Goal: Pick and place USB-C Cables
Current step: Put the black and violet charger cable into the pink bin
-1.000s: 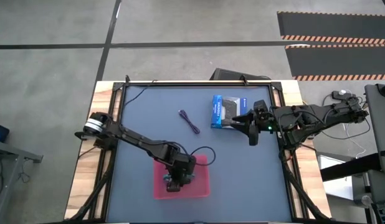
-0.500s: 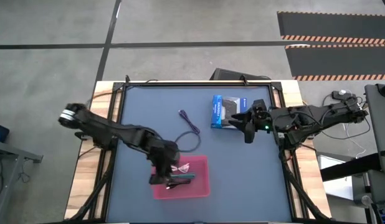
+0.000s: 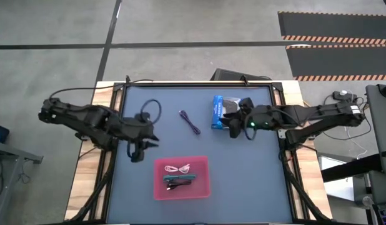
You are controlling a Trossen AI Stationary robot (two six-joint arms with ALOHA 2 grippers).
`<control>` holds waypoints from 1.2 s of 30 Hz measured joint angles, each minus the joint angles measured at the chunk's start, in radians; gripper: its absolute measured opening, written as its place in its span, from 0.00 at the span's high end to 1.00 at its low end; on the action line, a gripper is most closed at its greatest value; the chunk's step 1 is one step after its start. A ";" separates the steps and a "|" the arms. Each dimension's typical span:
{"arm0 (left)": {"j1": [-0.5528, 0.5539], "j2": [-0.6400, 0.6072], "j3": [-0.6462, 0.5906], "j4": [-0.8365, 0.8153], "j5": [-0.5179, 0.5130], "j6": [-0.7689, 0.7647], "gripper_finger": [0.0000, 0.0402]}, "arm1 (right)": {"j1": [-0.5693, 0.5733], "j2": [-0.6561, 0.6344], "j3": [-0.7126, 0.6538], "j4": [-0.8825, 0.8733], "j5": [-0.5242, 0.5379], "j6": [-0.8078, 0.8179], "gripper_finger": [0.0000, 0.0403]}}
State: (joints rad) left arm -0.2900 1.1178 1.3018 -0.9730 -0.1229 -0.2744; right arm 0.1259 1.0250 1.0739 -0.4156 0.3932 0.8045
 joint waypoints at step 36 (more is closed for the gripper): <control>0.409 -0.062 -0.004 0.006 -0.088 0.071 0.79 | -0.639 0.517 0.502 -0.342 -0.585 -0.489 0.58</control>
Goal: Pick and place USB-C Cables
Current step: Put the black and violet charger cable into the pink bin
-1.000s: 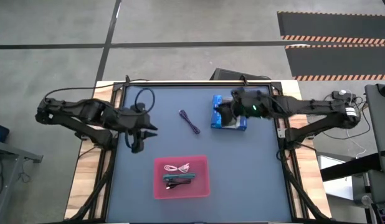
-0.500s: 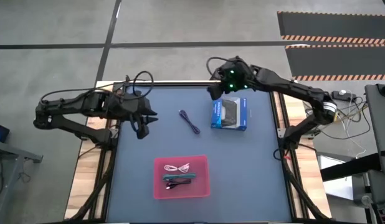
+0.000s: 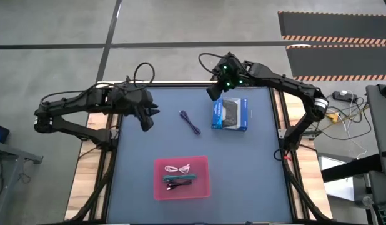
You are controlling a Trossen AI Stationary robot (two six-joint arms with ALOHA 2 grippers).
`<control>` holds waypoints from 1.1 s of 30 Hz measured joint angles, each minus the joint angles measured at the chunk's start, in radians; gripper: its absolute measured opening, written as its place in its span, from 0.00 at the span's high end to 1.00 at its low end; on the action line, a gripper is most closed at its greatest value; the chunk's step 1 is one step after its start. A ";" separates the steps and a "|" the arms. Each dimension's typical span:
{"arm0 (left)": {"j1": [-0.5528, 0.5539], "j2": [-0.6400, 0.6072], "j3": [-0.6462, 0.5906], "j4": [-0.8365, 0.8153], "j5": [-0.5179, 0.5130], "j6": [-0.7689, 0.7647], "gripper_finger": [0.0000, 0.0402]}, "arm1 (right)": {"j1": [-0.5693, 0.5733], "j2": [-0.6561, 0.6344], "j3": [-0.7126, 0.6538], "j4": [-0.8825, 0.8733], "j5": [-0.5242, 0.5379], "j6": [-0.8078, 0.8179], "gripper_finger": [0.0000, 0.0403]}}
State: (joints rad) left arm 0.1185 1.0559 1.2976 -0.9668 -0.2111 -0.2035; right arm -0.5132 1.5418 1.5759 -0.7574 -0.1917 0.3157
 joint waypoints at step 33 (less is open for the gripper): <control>0.104 0.021 -0.002 0.097 -0.033 0.001 0.79 | -0.032 0.215 0.058 0.068 -0.305 0.025 0.64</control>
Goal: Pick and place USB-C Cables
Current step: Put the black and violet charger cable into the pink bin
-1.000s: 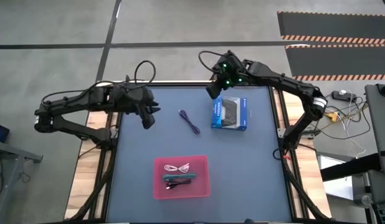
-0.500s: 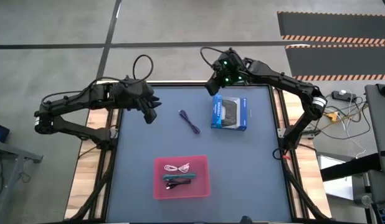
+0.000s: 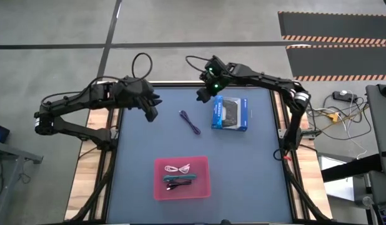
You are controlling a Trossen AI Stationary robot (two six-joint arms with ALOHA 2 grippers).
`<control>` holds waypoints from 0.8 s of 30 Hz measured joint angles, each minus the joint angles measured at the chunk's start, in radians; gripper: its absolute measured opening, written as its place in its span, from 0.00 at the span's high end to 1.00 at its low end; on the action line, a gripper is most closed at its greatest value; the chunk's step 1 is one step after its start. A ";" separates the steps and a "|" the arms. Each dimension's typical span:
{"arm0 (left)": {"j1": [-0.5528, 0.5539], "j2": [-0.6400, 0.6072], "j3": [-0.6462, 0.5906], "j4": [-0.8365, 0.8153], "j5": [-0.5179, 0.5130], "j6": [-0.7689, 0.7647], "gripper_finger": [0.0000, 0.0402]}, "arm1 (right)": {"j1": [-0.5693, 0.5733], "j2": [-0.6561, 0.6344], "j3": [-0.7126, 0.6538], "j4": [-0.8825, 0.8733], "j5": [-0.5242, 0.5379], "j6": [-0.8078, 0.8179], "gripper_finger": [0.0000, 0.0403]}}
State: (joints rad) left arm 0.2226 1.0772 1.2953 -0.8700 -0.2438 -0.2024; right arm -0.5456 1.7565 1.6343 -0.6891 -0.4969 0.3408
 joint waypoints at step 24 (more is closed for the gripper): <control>-0.051 -0.113 -0.013 0.295 0.008 -0.150 0.79 | 0.255 0.220 0.347 -0.337 0.292 0.160 0.66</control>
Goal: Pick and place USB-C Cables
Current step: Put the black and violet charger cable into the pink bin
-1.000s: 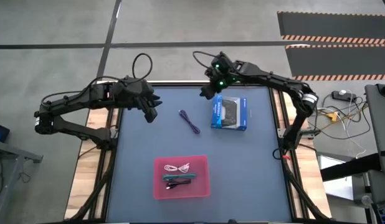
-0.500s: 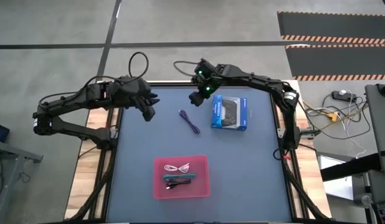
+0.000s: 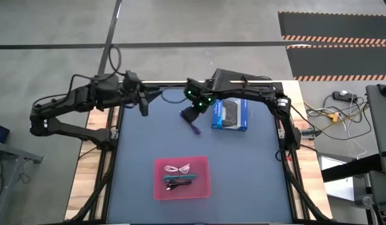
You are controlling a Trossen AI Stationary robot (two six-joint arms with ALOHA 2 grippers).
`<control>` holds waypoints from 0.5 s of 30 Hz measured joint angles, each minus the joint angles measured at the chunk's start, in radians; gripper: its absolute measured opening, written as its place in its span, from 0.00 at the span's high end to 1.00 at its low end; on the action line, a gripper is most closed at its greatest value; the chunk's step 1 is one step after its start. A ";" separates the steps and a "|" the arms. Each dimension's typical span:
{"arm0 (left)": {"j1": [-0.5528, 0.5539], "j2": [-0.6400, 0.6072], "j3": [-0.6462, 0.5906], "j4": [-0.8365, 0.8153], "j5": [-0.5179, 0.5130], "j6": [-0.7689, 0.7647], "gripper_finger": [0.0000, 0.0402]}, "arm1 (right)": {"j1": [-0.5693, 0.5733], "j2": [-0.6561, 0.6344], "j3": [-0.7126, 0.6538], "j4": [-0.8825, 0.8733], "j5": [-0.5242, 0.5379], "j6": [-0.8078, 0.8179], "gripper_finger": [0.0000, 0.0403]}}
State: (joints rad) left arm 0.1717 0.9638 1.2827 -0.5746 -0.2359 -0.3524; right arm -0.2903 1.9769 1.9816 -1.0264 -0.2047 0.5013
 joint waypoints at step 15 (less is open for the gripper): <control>-0.077 -0.055 -0.055 0.306 0.000 0.046 0.79 | 0.052 0.005 -0.081 0.039 0.107 0.111 0.66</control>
State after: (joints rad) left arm 0.0948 0.9091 1.2278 -0.2689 -0.2362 -0.3061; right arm -0.2382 1.9816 1.9004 -0.9877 -0.0978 0.6127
